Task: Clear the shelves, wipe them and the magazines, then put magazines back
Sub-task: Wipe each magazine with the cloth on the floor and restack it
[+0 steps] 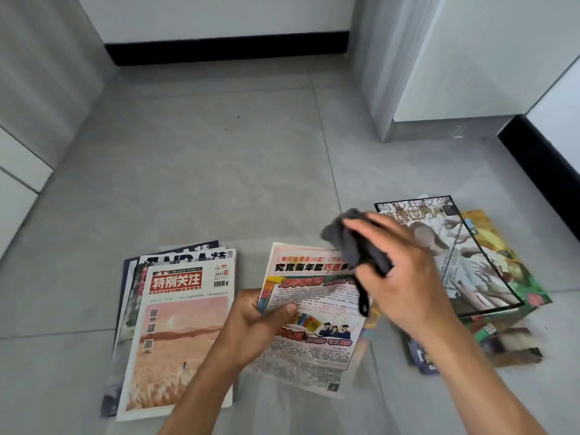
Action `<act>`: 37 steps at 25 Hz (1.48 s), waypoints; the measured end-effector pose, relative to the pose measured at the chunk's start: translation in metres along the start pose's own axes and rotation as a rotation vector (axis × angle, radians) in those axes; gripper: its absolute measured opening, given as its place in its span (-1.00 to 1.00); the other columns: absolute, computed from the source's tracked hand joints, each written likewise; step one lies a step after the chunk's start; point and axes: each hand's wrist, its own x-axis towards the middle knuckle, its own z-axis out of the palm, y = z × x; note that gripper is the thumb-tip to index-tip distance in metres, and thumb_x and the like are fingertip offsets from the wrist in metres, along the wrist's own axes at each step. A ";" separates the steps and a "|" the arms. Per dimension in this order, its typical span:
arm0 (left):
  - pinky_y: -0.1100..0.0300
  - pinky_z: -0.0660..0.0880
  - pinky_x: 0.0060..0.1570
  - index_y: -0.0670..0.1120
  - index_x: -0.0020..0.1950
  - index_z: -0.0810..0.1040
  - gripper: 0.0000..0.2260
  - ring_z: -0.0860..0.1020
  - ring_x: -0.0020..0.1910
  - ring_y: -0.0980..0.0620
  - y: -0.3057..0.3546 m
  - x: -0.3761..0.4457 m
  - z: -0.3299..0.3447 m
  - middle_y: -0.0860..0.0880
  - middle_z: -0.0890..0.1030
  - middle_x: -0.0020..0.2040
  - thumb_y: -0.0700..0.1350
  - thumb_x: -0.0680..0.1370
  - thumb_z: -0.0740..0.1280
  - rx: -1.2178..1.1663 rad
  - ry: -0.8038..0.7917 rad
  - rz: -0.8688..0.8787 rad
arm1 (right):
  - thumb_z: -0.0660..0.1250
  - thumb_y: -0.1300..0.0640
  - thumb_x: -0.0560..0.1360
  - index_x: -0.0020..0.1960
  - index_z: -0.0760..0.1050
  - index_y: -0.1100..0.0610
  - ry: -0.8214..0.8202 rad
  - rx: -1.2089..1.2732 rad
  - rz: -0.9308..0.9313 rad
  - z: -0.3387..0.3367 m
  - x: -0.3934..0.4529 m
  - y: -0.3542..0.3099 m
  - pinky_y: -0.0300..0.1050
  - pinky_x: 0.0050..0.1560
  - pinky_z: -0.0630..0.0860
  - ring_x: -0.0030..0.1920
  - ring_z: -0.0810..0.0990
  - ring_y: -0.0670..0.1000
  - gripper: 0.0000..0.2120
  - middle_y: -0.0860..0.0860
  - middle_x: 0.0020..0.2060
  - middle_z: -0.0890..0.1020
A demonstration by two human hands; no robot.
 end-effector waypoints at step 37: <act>0.31 0.54 0.12 0.36 0.27 0.51 -0.38 0.56 0.18 0.27 0.021 0.004 -0.040 0.22 0.62 0.21 -0.12 0.32 0.58 0.166 0.056 0.132 | 0.41 0.50 0.37 0.17 0.62 -0.02 -0.442 0.208 0.050 -0.031 -0.012 0.036 -0.17 0.12 0.52 0.11 0.63 -0.08 -0.47 -0.19 0.07 0.62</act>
